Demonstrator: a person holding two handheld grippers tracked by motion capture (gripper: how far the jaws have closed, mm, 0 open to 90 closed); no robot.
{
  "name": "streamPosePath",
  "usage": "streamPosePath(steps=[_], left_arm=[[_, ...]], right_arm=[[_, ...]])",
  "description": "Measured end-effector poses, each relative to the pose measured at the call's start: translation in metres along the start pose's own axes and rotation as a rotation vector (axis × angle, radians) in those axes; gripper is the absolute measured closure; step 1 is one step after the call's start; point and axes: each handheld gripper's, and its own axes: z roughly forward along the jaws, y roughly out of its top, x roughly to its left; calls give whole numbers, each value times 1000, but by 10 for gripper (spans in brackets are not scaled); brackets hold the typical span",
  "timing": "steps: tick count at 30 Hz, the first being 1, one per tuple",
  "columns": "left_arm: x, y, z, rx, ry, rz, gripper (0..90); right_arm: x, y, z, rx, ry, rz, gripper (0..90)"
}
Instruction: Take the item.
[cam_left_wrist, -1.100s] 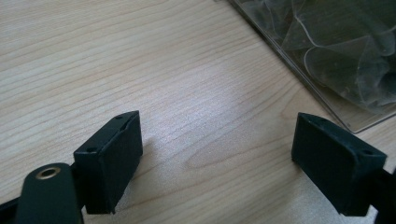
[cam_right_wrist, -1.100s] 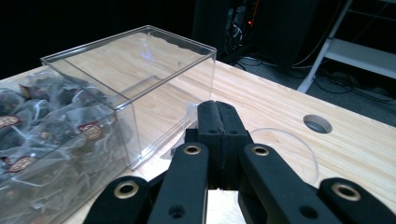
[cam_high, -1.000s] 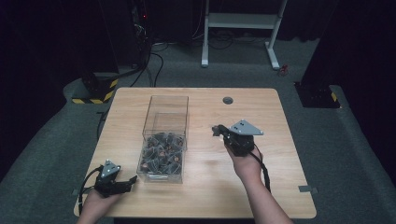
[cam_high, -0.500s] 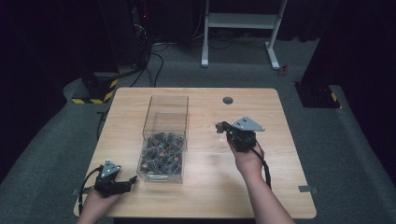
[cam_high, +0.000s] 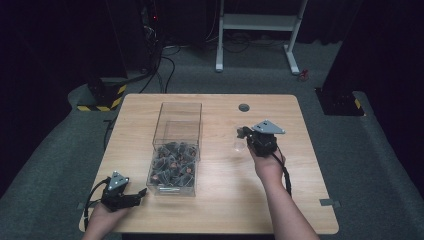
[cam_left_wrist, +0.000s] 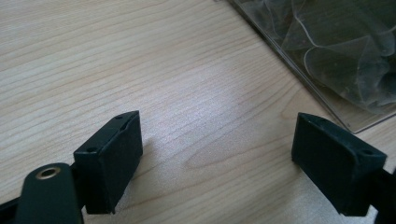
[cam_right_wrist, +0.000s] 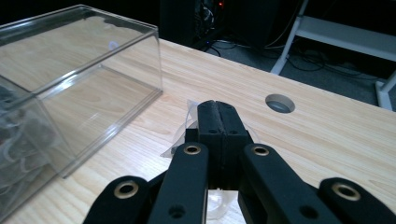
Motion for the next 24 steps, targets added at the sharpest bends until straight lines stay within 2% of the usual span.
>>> streamPosePath(steps=[8, 24], left_arm=[[0, 0, 0, 0, 0, -1, 168], [0, 0, 0, -1, -1, -4, 168]], right_arm=[[-6, -3, 12, 30, -14, 3, 900], [-4, -12, 26, 77, -27, 4, 900]])
